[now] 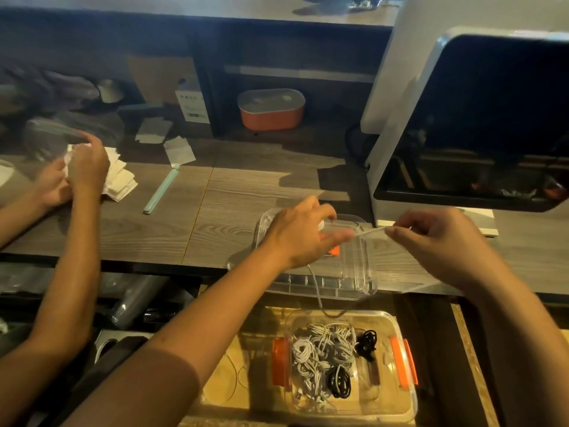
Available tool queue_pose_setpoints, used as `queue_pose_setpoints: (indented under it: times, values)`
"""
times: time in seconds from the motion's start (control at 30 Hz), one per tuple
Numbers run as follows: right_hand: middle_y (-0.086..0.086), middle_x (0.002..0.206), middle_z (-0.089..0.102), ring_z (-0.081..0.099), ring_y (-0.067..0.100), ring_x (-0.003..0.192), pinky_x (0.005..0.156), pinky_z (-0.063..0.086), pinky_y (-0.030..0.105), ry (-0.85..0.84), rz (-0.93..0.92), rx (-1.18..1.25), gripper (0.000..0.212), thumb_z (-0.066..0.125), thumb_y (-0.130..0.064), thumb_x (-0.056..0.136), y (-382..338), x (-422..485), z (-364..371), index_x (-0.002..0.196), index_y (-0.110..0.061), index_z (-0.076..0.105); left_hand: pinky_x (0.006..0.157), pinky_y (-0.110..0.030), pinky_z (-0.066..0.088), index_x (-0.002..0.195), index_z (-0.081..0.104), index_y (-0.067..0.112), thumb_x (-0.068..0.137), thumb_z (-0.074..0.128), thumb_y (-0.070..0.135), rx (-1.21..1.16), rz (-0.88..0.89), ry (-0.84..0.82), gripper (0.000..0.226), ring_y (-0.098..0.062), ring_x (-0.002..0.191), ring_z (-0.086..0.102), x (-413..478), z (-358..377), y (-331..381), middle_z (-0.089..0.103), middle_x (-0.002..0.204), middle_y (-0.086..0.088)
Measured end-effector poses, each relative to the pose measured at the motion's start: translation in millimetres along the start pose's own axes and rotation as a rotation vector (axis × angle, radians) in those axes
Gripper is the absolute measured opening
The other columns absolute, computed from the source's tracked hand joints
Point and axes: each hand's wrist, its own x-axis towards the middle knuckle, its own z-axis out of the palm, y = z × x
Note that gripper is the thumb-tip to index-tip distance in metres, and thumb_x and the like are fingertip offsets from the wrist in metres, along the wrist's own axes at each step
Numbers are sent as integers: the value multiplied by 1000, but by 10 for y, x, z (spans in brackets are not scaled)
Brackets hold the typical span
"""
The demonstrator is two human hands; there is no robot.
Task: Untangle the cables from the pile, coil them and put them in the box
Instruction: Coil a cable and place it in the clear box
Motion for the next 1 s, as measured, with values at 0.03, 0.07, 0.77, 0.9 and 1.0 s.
queue_pose_setpoints:
  times: [0.03, 0.07, 0.77, 0.9, 1.0]
  values:
    - [-1, 73, 59, 55, 13, 69, 56, 39, 24, 42, 2, 16, 13, 59, -31, 89, -6, 0, -51, 76, -28, 58, 67, -25, 32, 119, 54, 26, 84, 48, 65, 9, 32, -57, 53, -7, 83, 41, -42, 6, 14, 40, 103, 7]
    - [0, 71, 58, 54, 14, 67, 55, 39, 24, 91, 0, 32, 13, 58, -31, 88, -12, 2, -84, 76, -26, 58, 67, -25, 34, 119, 53, 27, 82, 52, 64, 41, 62, -87, 52, -8, 83, 43, -86, 26, 32, 40, 102, 7]
    - [4, 80, 65, 59, 14, 72, 72, 50, 41, -235, 6, 161, 17, 54, -28, 93, 32, -192, 789, 89, -17, 65, 49, -8, 32, 98, 58, 14, 98, 45, 13, -666, -271, 629, 14, -4, 64, 46, 1, 254, 412, 57, 83, 2]
    - [-6, 71, 62, 58, 8, 66, 66, 52, 33, -184, -64, 42, 14, 56, -32, 91, 125, -179, 503, 78, -32, 61, 54, -17, 29, 112, 58, 13, 98, 41, 15, -129, -171, 508, 22, -10, 76, 47, 38, 285, 114, 61, 101, -5]
    - [-10, 71, 62, 59, 4, 68, 63, 53, 29, -98, -72, 27, 11, 63, -32, 87, 154, -206, 471, 76, -35, 60, 68, -32, 47, 121, 53, 19, 97, 42, 15, 23, -164, 306, 26, -19, 85, 56, 62, 275, 74, 58, 108, -5]
